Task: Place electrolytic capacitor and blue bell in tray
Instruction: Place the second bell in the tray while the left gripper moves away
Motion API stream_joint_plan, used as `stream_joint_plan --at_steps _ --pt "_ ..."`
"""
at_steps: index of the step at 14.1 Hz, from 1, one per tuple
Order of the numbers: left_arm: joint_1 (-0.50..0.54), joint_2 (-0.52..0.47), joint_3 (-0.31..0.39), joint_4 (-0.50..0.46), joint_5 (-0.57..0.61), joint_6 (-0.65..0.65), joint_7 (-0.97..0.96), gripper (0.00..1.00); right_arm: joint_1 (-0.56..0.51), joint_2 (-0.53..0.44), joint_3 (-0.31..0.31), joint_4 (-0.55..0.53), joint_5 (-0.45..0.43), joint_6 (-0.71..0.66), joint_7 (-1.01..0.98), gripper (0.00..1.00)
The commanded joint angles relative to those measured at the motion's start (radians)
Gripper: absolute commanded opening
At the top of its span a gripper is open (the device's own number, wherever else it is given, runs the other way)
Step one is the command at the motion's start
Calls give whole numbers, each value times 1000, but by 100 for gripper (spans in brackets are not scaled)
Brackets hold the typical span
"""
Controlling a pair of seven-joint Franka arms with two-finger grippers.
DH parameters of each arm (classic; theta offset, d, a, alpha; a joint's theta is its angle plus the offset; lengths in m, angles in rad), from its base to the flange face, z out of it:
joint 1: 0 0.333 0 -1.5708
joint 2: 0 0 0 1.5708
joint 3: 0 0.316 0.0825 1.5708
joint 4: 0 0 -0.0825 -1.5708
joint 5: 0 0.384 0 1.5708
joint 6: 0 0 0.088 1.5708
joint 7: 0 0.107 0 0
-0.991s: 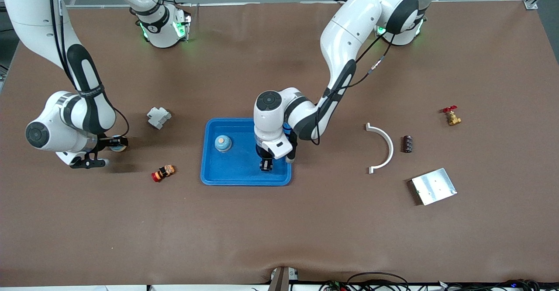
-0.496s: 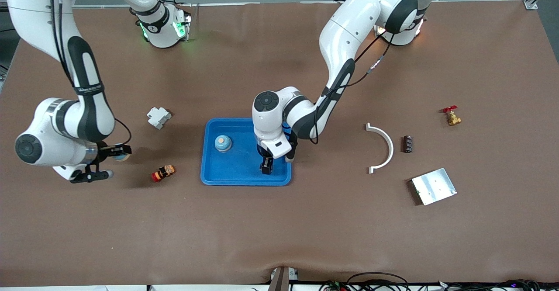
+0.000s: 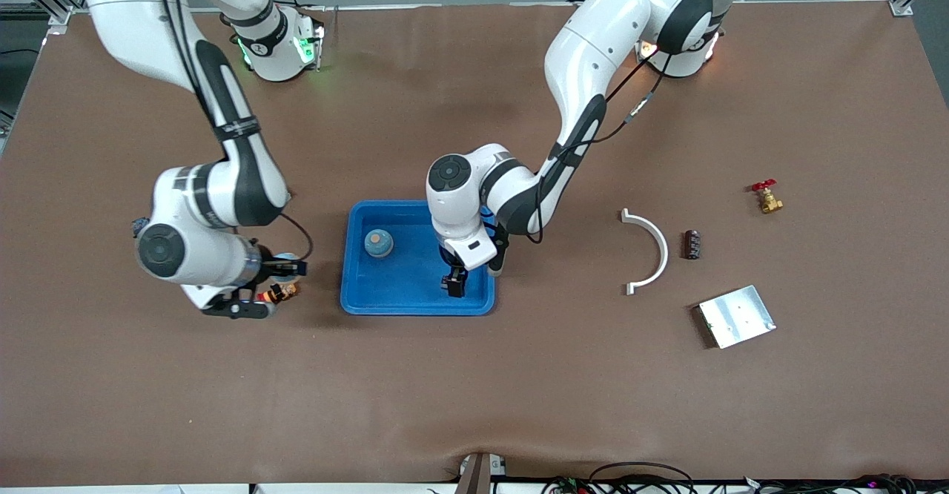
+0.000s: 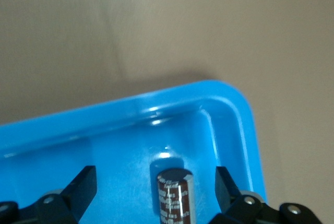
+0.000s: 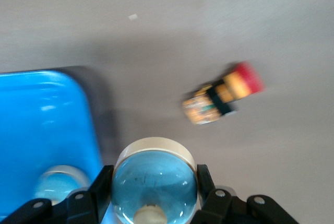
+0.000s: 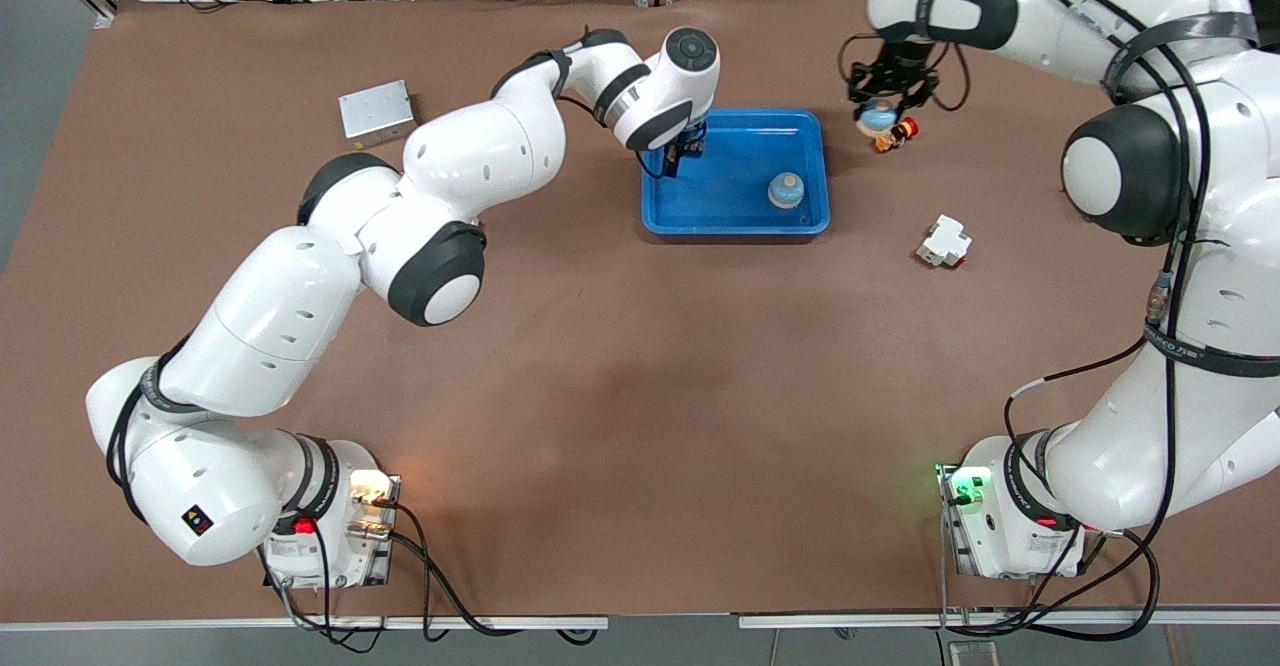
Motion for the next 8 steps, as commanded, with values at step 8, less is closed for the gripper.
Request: stream_joint_plan --at_steps 8 --pt "144 -228 -75 -206 -46 -145 301 100 36 145 122 150 14 62 361 0"
